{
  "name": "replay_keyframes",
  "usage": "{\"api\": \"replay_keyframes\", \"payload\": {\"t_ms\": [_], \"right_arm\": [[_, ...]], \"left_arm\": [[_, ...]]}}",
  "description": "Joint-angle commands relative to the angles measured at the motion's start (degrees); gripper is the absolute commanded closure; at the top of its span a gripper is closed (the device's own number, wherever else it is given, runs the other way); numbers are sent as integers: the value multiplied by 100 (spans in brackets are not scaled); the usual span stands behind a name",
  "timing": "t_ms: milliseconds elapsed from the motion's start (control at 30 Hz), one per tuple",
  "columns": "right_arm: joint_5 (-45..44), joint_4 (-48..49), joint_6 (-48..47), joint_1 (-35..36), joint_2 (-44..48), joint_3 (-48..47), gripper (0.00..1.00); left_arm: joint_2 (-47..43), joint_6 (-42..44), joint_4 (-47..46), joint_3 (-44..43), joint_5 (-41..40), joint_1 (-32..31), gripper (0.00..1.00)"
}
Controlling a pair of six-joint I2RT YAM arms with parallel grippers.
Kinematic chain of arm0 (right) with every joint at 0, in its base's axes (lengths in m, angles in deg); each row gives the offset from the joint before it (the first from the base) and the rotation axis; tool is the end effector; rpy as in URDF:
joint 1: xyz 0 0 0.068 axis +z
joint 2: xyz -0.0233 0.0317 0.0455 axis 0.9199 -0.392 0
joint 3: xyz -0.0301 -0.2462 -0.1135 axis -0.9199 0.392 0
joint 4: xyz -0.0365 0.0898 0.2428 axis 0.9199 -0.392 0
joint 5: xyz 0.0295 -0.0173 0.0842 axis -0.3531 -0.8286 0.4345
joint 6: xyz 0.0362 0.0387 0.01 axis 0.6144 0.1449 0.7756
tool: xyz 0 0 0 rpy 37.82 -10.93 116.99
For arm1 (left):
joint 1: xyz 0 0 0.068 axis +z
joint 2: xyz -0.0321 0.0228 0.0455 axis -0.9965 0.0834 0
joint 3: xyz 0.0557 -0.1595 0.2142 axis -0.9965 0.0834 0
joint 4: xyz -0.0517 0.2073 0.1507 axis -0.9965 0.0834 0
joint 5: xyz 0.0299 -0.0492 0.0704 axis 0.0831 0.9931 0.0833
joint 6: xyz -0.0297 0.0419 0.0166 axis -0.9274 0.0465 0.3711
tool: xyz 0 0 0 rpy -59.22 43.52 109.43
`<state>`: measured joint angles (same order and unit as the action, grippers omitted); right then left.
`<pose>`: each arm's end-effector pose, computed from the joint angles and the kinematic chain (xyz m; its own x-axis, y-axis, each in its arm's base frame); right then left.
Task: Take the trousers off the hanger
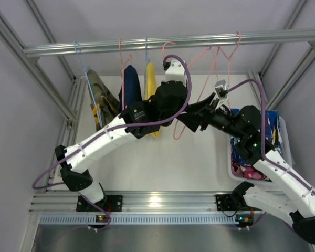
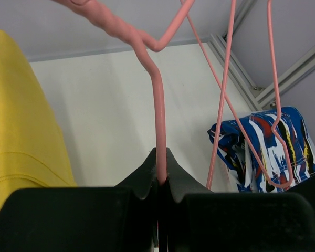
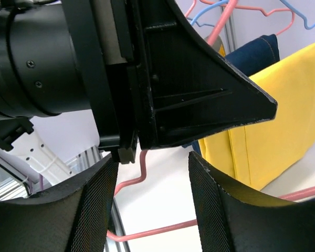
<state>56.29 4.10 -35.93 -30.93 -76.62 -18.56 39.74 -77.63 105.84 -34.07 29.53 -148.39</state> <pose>0.1536 0.1305 0.4085 -0.2395 0.2974 -0.9242 -0.8539 0.3885 0.3462 0.1787 -0.3041 0.4775 -0.2963 -0.1355 -0.9454 0.3347 0.9124 -0.2357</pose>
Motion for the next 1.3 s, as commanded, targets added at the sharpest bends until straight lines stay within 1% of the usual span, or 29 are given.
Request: {"api": "replay_keyframes", "payload": {"t_ms": [0,100,133,233,300,367,400,433,467,567,600,633,700,733,833,867,933,967,1000,1100,1167,1200,1233,1267], "right_arm": [[-95,633,-149,154,-8,19,45],[-104,765,-166,242,-114,28,49],[-104,783,-201,286,-140,36,53],[-201,818,-236,330,-210,80,56],[-227,836,-245,347,-254,80,60],[-209,845,-297,365,-281,72,68],[-201,845,-306,374,-281,72,75],[-183,845,-333,374,-246,54,92],[-200,836,-385,374,-228,54,99],[-253,722,-377,348,-88,19,100],[-236,643,-351,330,-35,10,100],[-218,608,-316,313,87,1,100],[-270,476,-254,286,254,10,100],[-341,423,-202,277,342,97,100],[-455,134,-131,234,589,98,100],[-473,89,-122,198,676,89,100],[-473,19,-122,128,712,54,100],[-447,-16,-113,110,730,45,100],[-438,-43,-78,93,739,37,100],[-280,-78,132,40,765,71,100],[-227,-140,282,22,783,168,100],[-236,-166,282,5,809,212,100],[-262,-166,300,-13,826,264,100],[-288,-166,352,-30,818,274,100]], "left_arm": [[-160,-139,-49,-216,55,-28,100],[-143,-174,-31,-216,64,-28,100],[-151,-192,-23,-216,73,-28,100],[-125,-262,4,-251,90,-28,100],[-99,-271,-5,-295,73,-28,100],[-90,-280,4,-313,90,-28,100],[-98,-280,-5,-321,99,-28,100],[-99,-280,-5,-313,108,-28,100],[-116,-263,-5,-295,108,-28,100],[-195,-123,-66,-164,47,-28,100],[-247,-61,-101,-120,29,-28,96],[-283,1,-180,-32,12,-19,84],[-353,247,-277,30,55,-19,73],[-371,308,-304,48,108,-10,59],[-572,545,-374,240,441,-10,38],[-660,642,-461,476,529,-10,26],[-1011,896,-654,828,942,-19,6],[-1152,959,-925,1161,1039,-19,1],[-1379,1003,-998,1277,1144,-10,1],[-1574,1091,-893,1357,1198,-10,1],[-1698,1327,-875,1427,1276,-10,1],[-1837,1459,-962,1558,1373,-10,1],[-1934,1800,-1120,1716,1443,-10,1],[-2075,1951,-1391,1935,1444,-10,1]]}}
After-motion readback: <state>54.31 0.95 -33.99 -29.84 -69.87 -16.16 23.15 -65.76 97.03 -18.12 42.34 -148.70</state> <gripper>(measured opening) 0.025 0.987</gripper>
